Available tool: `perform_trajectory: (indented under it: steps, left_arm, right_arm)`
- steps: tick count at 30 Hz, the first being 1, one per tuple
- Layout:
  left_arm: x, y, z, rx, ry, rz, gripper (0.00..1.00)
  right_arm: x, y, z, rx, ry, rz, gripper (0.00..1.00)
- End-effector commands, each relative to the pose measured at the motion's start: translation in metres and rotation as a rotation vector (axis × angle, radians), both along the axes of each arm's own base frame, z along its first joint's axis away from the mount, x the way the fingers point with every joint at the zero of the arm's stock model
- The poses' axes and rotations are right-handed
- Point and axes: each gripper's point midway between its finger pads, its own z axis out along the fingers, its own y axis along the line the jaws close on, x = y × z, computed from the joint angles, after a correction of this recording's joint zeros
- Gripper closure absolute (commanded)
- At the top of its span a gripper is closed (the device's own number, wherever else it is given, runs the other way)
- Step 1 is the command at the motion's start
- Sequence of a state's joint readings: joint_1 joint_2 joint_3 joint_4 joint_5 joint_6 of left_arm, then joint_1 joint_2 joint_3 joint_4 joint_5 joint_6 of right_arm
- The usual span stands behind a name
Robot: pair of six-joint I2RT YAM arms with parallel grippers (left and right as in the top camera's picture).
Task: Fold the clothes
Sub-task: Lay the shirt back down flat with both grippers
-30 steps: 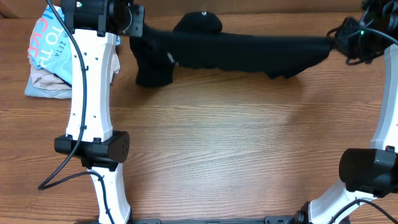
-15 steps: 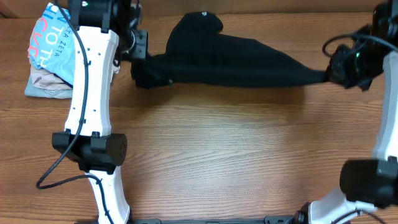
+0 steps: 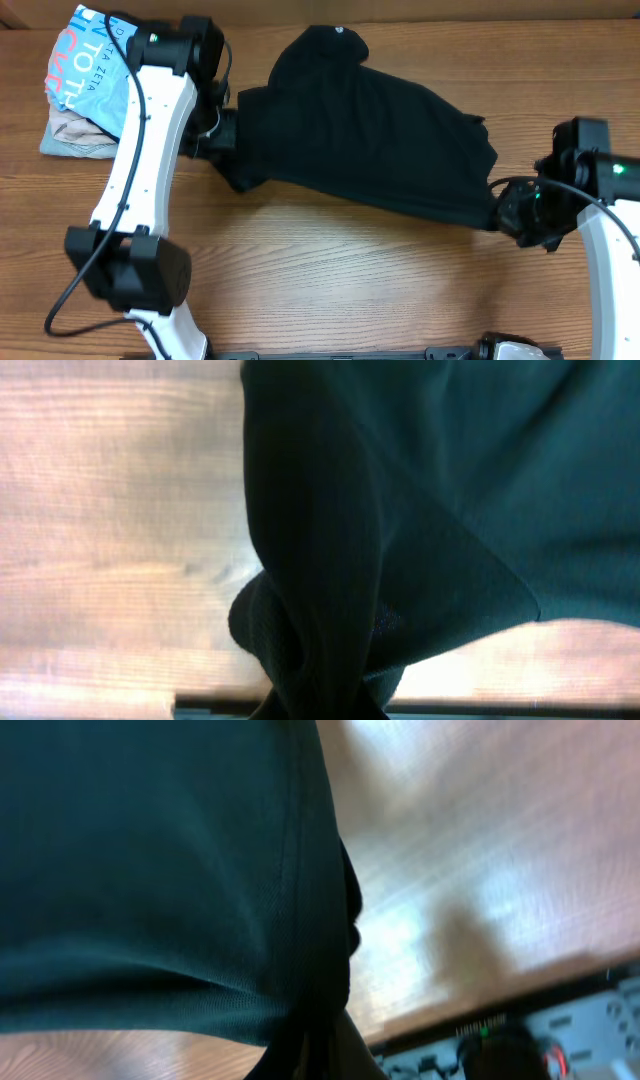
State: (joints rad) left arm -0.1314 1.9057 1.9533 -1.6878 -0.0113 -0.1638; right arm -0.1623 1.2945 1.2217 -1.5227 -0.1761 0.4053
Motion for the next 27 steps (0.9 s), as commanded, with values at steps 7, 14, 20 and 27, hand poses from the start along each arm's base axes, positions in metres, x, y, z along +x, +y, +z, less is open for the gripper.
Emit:
perform_trajectory:
  steps: [7,14,20,27]
  left_arm:
    - [-0.046,0.008,-0.044,0.054,0.113,0.089,0.96]
    - [0.008,0.006,-0.071,0.041,-0.107,0.098,0.96]
    - [0.056,0.007,-0.067,0.046,-0.298,0.107,0.96]
    - [0.093,0.003,-0.062,0.025,-0.455,0.115,0.96]
  right_arm:
    - [-0.044,0.003,-0.049,-0.001,0.187,-0.147,0.96]
    - [-0.027,0.007,-0.062,0.032,0.13,-0.209,0.96]
    - [0.019,-0.002,-0.06,0.017,-0.064,-0.216,0.96]
    - [0.056,-0.018,-0.06,-0.053,-0.197,-0.219,0.96]
